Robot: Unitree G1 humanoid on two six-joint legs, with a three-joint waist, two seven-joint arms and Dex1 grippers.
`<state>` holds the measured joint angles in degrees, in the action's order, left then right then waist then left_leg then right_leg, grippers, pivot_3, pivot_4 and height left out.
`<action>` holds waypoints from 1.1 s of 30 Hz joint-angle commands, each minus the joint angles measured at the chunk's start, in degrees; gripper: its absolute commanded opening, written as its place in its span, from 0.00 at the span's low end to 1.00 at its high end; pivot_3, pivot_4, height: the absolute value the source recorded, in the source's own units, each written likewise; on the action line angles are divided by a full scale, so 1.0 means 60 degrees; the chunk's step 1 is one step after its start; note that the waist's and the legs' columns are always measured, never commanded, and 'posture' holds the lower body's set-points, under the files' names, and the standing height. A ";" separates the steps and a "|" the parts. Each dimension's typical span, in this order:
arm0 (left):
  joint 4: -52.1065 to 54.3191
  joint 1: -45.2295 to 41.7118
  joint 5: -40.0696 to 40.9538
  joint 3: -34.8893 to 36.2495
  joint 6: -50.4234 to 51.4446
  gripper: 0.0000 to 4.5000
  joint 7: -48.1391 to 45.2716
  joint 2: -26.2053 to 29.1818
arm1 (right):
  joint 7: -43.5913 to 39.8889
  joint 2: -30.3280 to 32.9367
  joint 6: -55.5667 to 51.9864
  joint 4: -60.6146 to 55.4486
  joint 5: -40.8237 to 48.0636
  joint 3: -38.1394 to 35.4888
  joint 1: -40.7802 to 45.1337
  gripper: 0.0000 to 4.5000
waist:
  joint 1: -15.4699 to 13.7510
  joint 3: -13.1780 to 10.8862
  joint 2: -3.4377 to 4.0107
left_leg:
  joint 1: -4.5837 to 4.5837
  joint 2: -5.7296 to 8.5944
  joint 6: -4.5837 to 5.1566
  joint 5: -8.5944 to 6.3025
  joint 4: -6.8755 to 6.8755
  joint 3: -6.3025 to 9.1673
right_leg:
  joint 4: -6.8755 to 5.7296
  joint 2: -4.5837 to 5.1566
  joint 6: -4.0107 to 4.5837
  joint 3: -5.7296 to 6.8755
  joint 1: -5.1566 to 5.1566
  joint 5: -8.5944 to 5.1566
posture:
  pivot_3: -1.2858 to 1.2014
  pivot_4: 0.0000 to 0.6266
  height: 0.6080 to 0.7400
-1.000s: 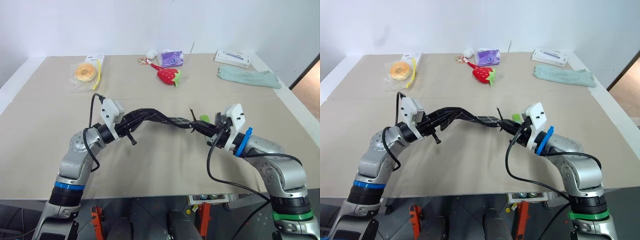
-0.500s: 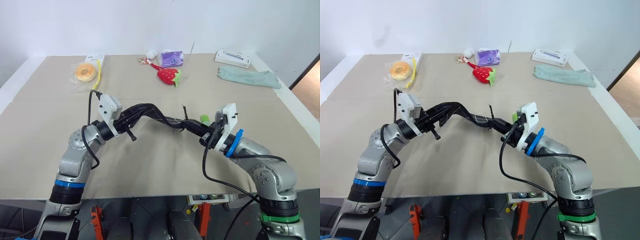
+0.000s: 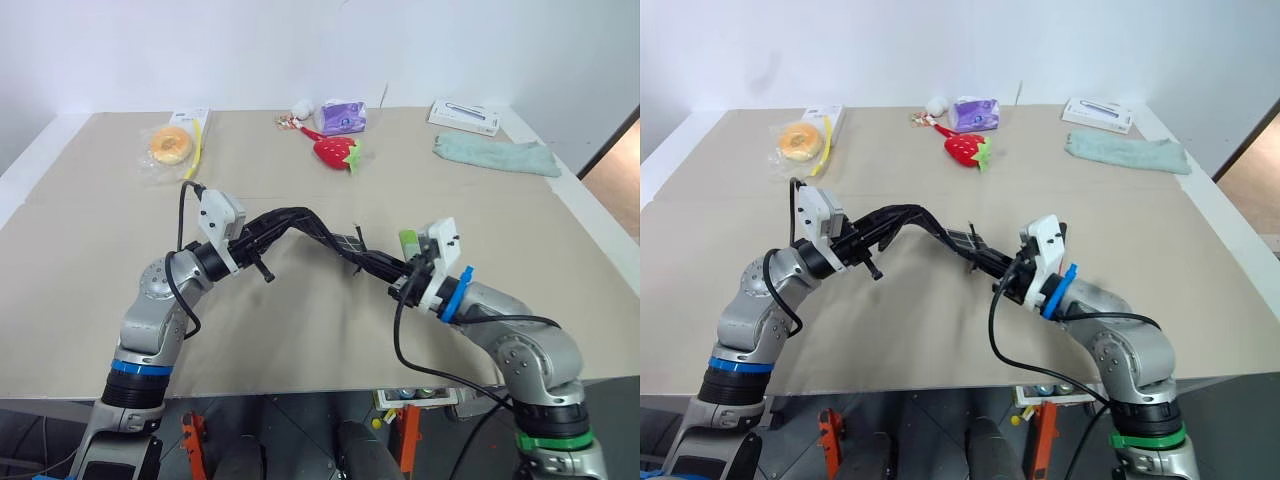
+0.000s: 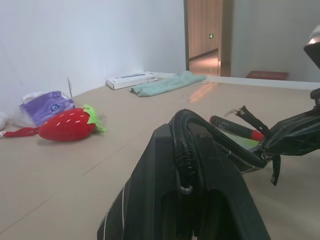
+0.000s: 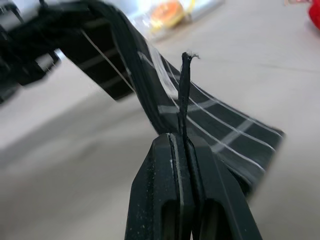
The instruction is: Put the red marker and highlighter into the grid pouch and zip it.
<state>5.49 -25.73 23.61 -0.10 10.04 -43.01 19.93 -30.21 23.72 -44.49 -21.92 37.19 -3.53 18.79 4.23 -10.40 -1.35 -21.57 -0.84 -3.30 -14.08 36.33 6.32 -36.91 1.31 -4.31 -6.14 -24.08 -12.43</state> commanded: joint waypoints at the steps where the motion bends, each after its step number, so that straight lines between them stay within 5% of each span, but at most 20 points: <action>1: 0.0266 -0.0165 0.0076 0.0033 -0.0030 0.00 -0.0033 -0.0004 | 0.0328 -0.0463 0.0110 -0.0575 0.0274 0.0087 0.0458 0.01 | 0.0000 0.0000 0.0000 | 0.0000 0.0000 0.0000 0.0000 0.0000 0.0000 | 0.0000 0.0001 0.0000 0.0000 0.0000 0.0000 | 0.52 0.24 1.00; 11: 0.0274 -0.0182 0.0075 0.0051 -0.0005 0.00 -0.0050 0.0031 | 0.0330 -0.0687 -0.0204 -0.0527 0.0577 0.0066 0.0703 0.01 | -0.0005 0.0000 0.0000 | -0.0006 0.0000 0.0001 -0.0001 -0.0002 0.0001 | 0.0001 0.0002 -0.0001 0.0003 -0.0004 -0.0002 | 0.52 0.24 1.00; 16: 0.0209 -0.0256 0.0079 0.0083 -0.0023 0.00 -0.0054 0.0030 | -0.0259 0.0051 -0.0721 -0.0964 0.0497 0.0965 0.0104 0.01 | -0.0006 0.0000 0.0000 | -0.0006 0.0000 0.0002 -0.0001 -0.0003 0.0003 | 0.0001 0.0003 -0.0001 0.0004 -0.0003 -0.0005 | 0.52 0.24 1.00; 33: 0.0253 -0.0219 0.0061 0.0102 -0.0024 0.00 -0.0020 0.0000 | 0.1283 -0.2087 -0.0077 -0.0187 0.0977 -0.0136 0.1473 0.01 | 0.0009 -0.0001 -0.0001 | -0.0012 -0.0003 0.0002 -0.0002 -0.0009 0.0005 | 0.0001 0.0001 0.0000 0.0007 -0.0010 -0.0005 | 0.52 0.24 1.00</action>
<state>5.36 -26.93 23.61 0.40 10.08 -42.94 19.71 -22.57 11.27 -45.93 -21.54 41.18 -2.82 26.04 4.28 -10.40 -1.36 -21.65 -0.85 -3.29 -14.10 36.28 6.35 -36.91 1.32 -4.31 -6.09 -24.15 -12.46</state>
